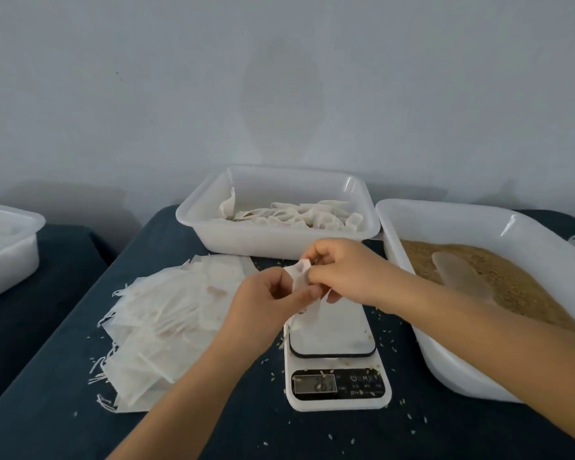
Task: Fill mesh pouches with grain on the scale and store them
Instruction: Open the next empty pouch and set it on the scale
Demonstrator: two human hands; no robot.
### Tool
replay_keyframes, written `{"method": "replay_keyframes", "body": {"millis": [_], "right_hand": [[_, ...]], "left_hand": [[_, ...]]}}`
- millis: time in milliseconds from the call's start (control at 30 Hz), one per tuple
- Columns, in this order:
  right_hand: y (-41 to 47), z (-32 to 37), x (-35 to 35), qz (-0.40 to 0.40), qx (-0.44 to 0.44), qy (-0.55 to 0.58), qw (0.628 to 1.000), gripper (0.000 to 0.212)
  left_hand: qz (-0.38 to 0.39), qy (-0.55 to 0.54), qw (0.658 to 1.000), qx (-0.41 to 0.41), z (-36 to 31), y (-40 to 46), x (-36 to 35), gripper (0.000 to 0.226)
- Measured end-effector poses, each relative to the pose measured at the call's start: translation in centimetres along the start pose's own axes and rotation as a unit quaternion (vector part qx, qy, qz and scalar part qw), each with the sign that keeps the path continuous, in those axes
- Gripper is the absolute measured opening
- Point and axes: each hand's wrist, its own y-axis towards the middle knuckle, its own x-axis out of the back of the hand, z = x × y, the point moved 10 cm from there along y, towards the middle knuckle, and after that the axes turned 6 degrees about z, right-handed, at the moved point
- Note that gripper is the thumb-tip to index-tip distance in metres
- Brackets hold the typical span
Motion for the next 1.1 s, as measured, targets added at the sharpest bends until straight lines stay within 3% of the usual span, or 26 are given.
{"method": "replay_keyframes", "body": {"millis": [133, 233, 333, 433, 500, 567, 733, 933, 1000, 1067, 1100], "right_hand": [[-0.3, 0.1, -0.2, 0.038, 0.017, -0.030, 0.999, 0.017], [-0.3, -0.2, -0.3, 0.070, 0.005, -0.025, 0.997, 0.018], [-0.8, 0.2, 0.1, 0.061, 0.014, -0.018, 0.998, 0.025], [-2.1, 2.6, 0.8, 0.004, 0.129, -0.149, 0.980, 0.031], [-2.8, 3.8, -0.3, 0.022, 0.184, -0.259, 0.948, 0.033], [-2.9, 3.5, -1.3, 0.055, 0.180, -0.301, 0.935, 0.026], [-2.4, 2.9, -0.2, 0.037, 0.137, -0.269, 0.953, 0.022], [-1.9, 2.0, -0.5, 0.088, 0.101, -0.282, 0.950, 0.034], [-2.0, 2.1, -0.7, 0.107, 0.107, -0.262, 0.953, 0.032], [-2.2, 2.1, -0.8, 0.125, 0.112, -0.244, 0.955, 0.036], [-2.3, 2.1, -0.7, 0.129, 0.111, -0.235, 0.957, 0.036]], "left_hand": [[-0.006, 0.015, 1.000, 0.007, 0.1, -0.3, 0.0, 0.036], [-0.034, 0.072, 0.995, -0.068, -1.5, -0.8, 0.2, 0.030], [-0.009, 0.117, 0.984, -0.132, -2.7, -1.3, -0.6, 0.027], [-0.025, 0.079, 0.995, -0.062, -1.1, -0.8, -0.2, 0.029], [-0.034, 0.025, 0.999, 0.006, 0.2, -0.3, -0.1, 0.027], [-0.023, -0.014, 0.999, 0.022, 0.6, 0.0, -0.4, 0.034], [0.039, -0.002, 0.999, 0.016, 0.5, -0.1, -1.9, 0.024], [0.075, -0.072, 0.995, 0.012, 0.7, -0.5, -2.7, 0.025], [0.105, -0.057, 0.993, 0.007, 0.7, -0.8, -3.1, 0.046], [0.121, 0.038, 0.992, 0.005, 0.7, -1.0, -3.5, 0.088], [0.117, 0.081, 0.990, -0.003, 0.6, -1.0, -3.6, 0.097]]}}
